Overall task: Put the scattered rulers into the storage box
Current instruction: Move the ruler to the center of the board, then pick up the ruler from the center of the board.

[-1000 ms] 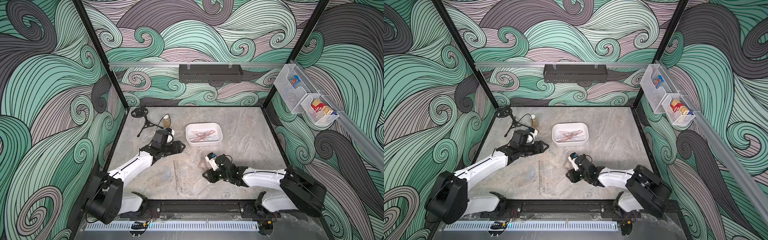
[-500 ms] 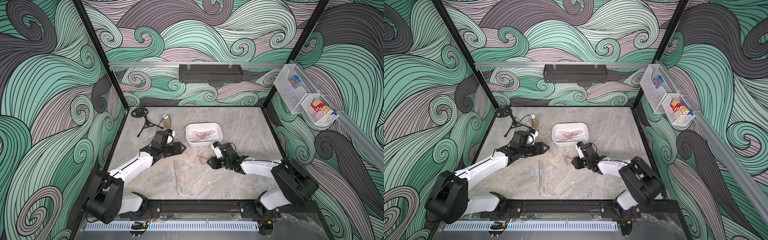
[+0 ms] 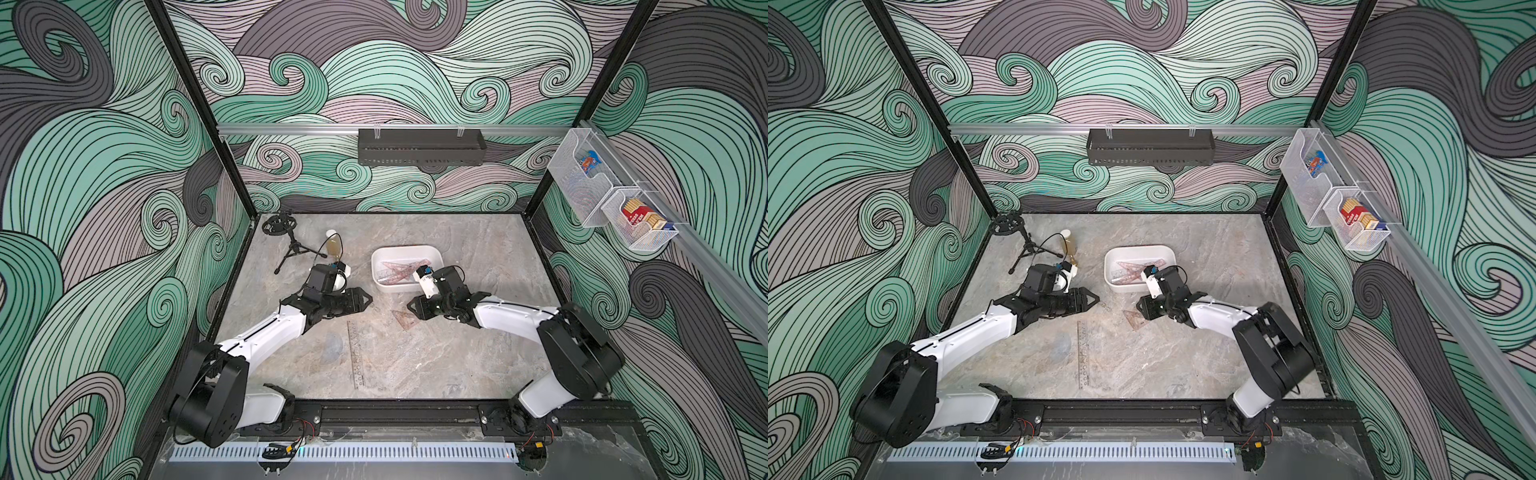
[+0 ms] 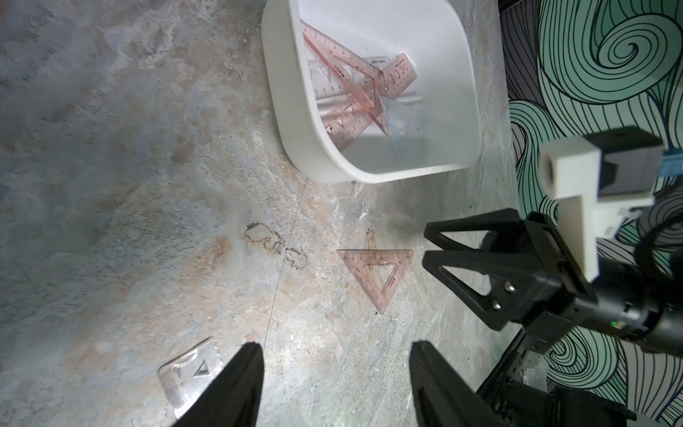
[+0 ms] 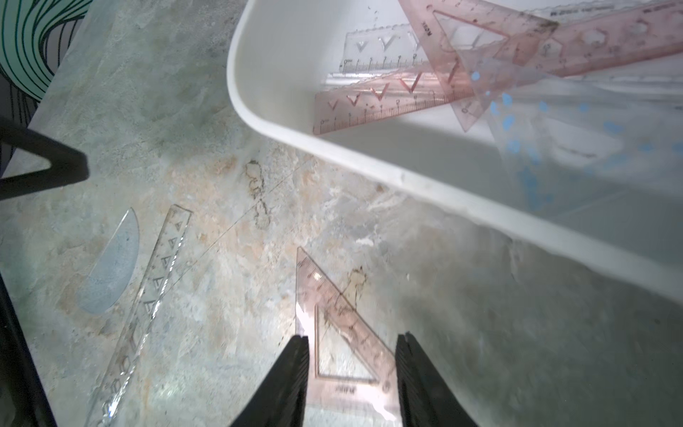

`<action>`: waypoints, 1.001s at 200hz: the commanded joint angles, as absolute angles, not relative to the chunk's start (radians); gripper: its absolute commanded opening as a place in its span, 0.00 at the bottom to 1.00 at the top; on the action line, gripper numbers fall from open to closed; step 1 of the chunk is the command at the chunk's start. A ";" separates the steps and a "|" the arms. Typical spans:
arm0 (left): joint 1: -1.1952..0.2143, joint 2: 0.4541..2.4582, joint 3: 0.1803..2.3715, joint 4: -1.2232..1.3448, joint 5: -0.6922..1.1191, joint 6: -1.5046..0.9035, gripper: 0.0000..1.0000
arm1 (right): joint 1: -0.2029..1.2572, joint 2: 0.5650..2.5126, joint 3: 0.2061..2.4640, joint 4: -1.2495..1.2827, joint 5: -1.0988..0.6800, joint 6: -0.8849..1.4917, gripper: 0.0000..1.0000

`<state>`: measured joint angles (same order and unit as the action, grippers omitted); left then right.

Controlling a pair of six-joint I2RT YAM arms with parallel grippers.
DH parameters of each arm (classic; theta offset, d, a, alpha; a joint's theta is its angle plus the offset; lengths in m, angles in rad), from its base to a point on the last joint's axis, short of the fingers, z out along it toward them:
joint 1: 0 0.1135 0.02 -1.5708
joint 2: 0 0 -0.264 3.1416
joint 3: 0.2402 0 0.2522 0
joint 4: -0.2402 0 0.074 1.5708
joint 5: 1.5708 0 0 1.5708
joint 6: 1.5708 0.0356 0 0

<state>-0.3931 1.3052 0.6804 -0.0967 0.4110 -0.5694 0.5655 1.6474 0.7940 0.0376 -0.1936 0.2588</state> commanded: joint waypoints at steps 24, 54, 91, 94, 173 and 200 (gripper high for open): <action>-0.387 1.291 0.678 -0.084 0.419 -0.567 0.66 | 0.580 1.735 0.790 0.061 -0.256 0.230 0.43; -0.387 1.302 0.672 -0.077 0.434 -0.575 0.66 | 0.625 1.736 0.749 0.094 -0.268 0.263 0.43; -0.387 1.295 0.656 -0.070 0.449 -0.588 0.63 | 0.718 1.722 0.681 0.174 -0.273 0.342 0.43; -0.387 1.293 0.653 -0.067 0.452 -0.591 0.62 | 0.723 1.722 0.679 0.177 -0.272 0.347 0.43; -0.411 1.302 0.596 -0.006 0.506 -0.641 0.58 | 0.768 1.506 0.591 0.238 -0.302 0.456 0.42; -0.434 1.335 0.594 0.027 0.521 -0.653 0.58 | 0.769 1.457 0.500 0.343 -0.315 0.494 0.33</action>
